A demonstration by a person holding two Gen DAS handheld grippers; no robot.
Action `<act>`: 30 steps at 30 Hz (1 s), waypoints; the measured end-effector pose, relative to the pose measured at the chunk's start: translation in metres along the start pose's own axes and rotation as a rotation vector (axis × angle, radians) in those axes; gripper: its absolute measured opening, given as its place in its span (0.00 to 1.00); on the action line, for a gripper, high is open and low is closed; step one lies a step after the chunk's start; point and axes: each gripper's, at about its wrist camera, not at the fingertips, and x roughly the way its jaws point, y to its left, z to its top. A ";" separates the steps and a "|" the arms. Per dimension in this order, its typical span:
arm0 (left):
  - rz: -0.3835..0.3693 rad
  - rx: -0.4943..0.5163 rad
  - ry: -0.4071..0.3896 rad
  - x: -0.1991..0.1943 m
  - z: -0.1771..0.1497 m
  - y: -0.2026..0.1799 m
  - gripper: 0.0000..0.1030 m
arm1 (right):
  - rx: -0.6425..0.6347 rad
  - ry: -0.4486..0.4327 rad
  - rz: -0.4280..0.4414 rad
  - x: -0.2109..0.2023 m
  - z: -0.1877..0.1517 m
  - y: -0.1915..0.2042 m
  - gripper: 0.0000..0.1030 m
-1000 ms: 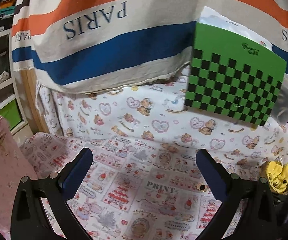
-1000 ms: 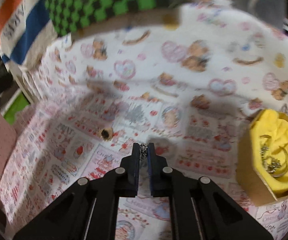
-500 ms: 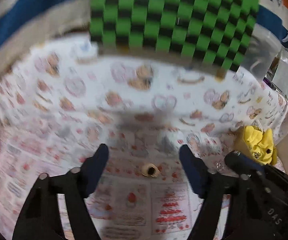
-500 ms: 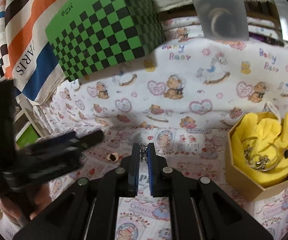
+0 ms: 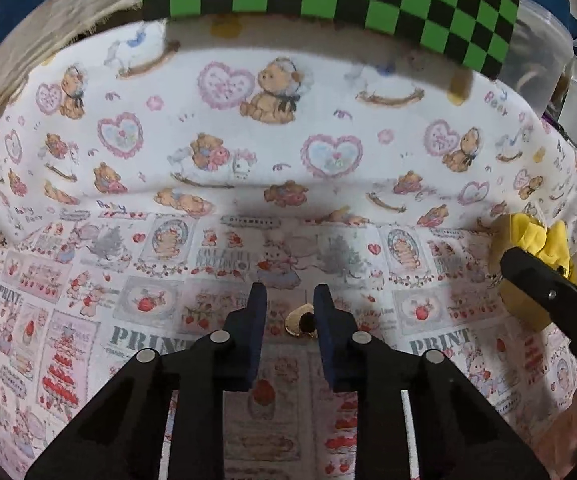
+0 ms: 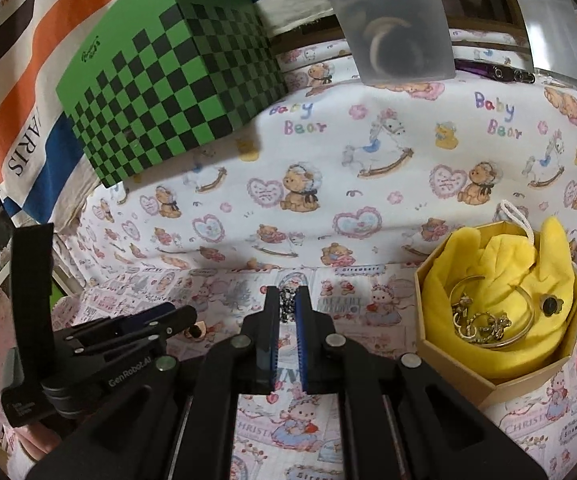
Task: Organize jewelry
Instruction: 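Grasp the round gold earring with the left gripper while the right gripper holds the chain, then carry the earring in the left gripper and chain in the right gripper over the box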
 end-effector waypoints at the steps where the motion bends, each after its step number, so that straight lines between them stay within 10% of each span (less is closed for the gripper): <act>1: -0.010 0.001 0.010 0.001 0.000 0.000 0.21 | 0.001 0.002 -0.001 0.001 0.000 0.000 0.07; 13: -0.075 -0.015 0.043 0.023 -0.003 -0.002 0.16 | -0.007 0.013 -0.015 0.005 -0.001 0.000 0.07; 30: -0.056 -0.034 -0.194 -0.064 -0.005 0.008 0.07 | -0.006 -0.063 -0.006 -0.019 0.005 0.002 0.07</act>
